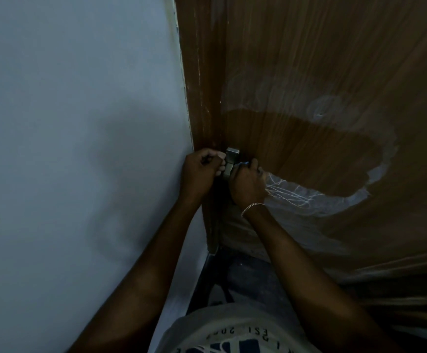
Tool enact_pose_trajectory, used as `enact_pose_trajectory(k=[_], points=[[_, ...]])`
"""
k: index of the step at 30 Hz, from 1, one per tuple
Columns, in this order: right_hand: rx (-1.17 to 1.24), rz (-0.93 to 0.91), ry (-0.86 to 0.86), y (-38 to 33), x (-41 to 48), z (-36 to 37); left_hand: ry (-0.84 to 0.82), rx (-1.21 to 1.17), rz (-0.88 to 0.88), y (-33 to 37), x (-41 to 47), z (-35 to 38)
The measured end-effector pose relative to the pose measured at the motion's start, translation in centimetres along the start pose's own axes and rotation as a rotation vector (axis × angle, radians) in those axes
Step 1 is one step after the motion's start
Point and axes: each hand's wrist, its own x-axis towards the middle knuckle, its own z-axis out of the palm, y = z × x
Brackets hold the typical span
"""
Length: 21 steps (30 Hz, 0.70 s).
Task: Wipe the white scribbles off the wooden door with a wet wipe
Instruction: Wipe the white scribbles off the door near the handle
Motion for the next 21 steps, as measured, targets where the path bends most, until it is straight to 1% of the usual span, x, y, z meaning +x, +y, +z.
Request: enact_pose_trajectory(k=[3, 6, 8, 13, 17, 19, 21], points=[[0.013, -0.004, -0.050, 0.8, -0.3, 0.2, -0.004, -0.005, 0.008, 0.0, 0.0, -0.1], [0.095, 0.000, -0.032, 0.3, 0.1, 0.1, 0.002, -0.019, 0.014, 0.1, 0.1, -0.3], [0.107, -0.024, -0.039, 0.0, 0.1, 0.2, 0.001, -0.024, 0.006, 0.1, 0.1, -0.2], [-0.053, -0.171, 0.015, 1.0, -0.6, 0.0, 0.008, -0.005, 0.009, 0.2, 0.0, -0.3], [0.030, -0.133, 0.064, -0.5, -0.2, 0.2, 0.006, -0.003, -0.001, 0.4, -0.1, 0.0], [-0.044, -0.178, 0.031, 0.0, -0.6, 0.2, -0.001, 0.000, -0.001, 0.3, -0.2, 0.1], [-0.086, -0.234, 0.070, 1.4, -1.2, 0.1, 0.002, -0.005, 0.000, 0.3, -0.3, 0.0]])
